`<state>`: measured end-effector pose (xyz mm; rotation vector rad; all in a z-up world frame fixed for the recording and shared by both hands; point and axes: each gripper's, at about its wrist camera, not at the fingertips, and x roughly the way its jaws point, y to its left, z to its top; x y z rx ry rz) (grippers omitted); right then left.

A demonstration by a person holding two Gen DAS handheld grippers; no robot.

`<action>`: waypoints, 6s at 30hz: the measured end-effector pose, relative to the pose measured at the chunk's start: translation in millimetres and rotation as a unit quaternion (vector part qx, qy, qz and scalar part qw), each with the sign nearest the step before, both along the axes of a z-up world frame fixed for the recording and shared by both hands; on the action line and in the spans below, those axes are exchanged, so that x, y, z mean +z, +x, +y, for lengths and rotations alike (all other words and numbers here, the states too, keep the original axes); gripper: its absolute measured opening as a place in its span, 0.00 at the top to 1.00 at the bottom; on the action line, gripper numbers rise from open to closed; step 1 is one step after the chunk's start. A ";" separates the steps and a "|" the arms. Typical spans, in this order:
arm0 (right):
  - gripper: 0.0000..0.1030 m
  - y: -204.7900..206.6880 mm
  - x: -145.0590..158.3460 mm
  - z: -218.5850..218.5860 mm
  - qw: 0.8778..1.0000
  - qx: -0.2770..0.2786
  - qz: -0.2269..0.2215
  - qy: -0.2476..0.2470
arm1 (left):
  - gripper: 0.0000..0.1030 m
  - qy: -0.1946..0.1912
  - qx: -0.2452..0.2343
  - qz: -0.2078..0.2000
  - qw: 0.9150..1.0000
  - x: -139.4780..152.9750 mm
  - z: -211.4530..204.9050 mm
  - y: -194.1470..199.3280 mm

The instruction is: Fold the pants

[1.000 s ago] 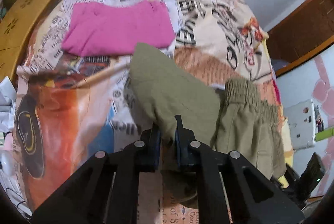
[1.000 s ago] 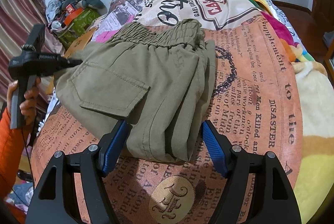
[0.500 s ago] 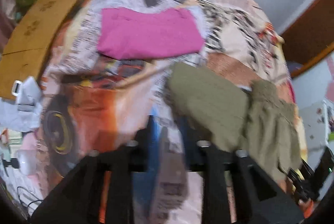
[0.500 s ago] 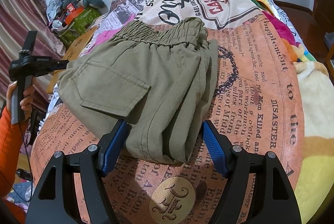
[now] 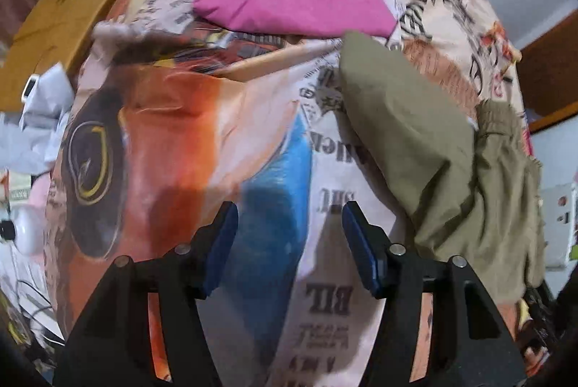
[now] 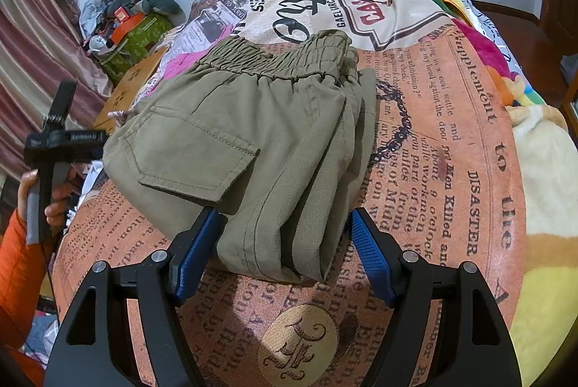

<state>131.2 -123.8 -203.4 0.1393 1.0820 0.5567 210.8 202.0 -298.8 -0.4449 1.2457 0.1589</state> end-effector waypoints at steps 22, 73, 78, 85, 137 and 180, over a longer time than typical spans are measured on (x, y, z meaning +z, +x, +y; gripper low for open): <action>0.30 -0.1 -1.2 -1.4 1.000 -0.002 0.002 0.001 | 0.93 -0.062 -0.051 -0.039 0.996 12.8 -42.3 16.7; 0.27 2.4 3.4 -2.5 1.000 -0.015 0.011 -0.005 | 0.56 0.001 -0.103 -0.077 0.992 53.4 -53.5 7.5; 0.27 -0.4 17.7 -0.6 1.000 -0.015 -0.001 -0.028 | 0.54 0.020 -0.079 -0.013 0.997 7.1 -48.5 7.7; 0.27 1.8 40.8 -5.4 0.998 -0.022 -0.037 -0.038 | 0.54 0.043 -0.056 -0.009 0.997 11.6 -24.1 -21.1; 0.36 79.0 -14.6 -8.4 0.997 -0.003 0.068 0.038 | 0.43 -0.015 -0.119 -0.032 0.992 -0.7 -55.6 69.8; 0.90 126.8 126.8 106.9 0.984 0.066 -0.162 0.027 | 0.98 0.071 -0.014 -0.188 0.980 136.2 28.2 62.8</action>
